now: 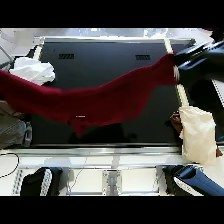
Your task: Fold the shirts.
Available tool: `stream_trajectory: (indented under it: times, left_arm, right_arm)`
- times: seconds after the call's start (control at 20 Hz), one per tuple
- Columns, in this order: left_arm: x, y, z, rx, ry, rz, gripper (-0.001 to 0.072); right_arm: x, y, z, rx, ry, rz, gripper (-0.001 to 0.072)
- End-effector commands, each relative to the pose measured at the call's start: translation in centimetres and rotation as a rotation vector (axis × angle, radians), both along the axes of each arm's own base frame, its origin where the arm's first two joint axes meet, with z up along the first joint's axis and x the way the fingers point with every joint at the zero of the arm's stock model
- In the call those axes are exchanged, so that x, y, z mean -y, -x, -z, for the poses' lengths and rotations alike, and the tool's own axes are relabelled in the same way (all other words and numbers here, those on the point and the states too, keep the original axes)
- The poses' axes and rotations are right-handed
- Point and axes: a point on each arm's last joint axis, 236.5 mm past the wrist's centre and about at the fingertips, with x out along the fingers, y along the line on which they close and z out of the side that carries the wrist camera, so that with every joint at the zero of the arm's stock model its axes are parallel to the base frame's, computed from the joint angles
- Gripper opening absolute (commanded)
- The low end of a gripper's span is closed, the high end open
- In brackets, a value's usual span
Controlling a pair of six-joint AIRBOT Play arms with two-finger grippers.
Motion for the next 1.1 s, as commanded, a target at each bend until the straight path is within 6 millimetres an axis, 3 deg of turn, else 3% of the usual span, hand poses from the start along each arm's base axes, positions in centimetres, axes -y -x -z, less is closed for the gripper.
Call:
stream_trajectory:
  times: [0.0,0.1,0.2,0.35,0.45,0.55,0.65,0.7,0.75,0.8,0.85,0.95,1.05]
  left_arm:
    - [-2.3,-2.0,0.6,-0.127,-0.035,-0.041,0.0015]
    - [-1.7,-4.5,6.1,-0.333,0.036,0.023,0.0016]
    - [-0.4,-6.9,11.4,-0.524,0.082,0.104,0.0016]
    - [1.7,-11.6,18.8,-0.731,0.077,0.190,0.0016]
    - [2.8,-14.7,24.4,-0.848,0.060,0.222,0.0017]
    - [3.6,-17.8,29.7,-0.912,0.054,0.235,0.0017]
    - [3.8,-20.5,33.7,-0.926,0.112,0.188,0.0040]
    - [3.6,-21.7,34.8,-0.907,0.145,0.155,0.0168]
    - [3.5,-22.8,35.2,-0.875,0.151,0.143,0.0414]
    - [3.4,-23.9,34.9,-0.831,0.147,0.137,0.0690]
    - [3.2,-24.9,34.1,-0.778,0.142,0.132,0.0720]
    - [2.9,-26.0,31.0,-0.679,0.132,0.126,0.0719]
    - [3.0,-25.8,27.1,-0.592,0.102,0.142,0.0717]
  right_arm:
    - [3.8,0.7,-5.8,0.171,-0.011,0.116,0.0011]
    - [2.9,-2.1,-3.6,0.112,0.031,0.133,0.0011]
    - [1.0,-6.1,1.3,-0.023,0.104,0.131,0.0011]
    - [-1.8,-12.4,13.5,-0.319,0.264,0.132,0.0012]
    - [-2.5,-16.8,21.4,-0.454,0.328,0.151,0.0013]
    - [-2.6,-21.3,27.6,-0.516,0.279,0.220,0.0014]
    - [-3.2,-24.9,31.3,-0.513,0.188,0.270,0.0017]
    - [-3.7,-26.4,31.9,-0.475,0.156,0.271,0.0018]
    - [-4.3,-27.9,31.6,-0.418,0.125,0.261,0.0064]
    - [-5.0,-29.2,30.5,-0.347,0.090,0.249,0.0296]
    - [-5.6,-30.3,28.7,-0.267,0.052,0.237,0.0547]
    - [-5.1,-31.3,25.1,-0.186,0.045,0.247,0.0563]
    - [-2.0,-30.9,21.5,-0.167,0.090,0.310,0.0562]
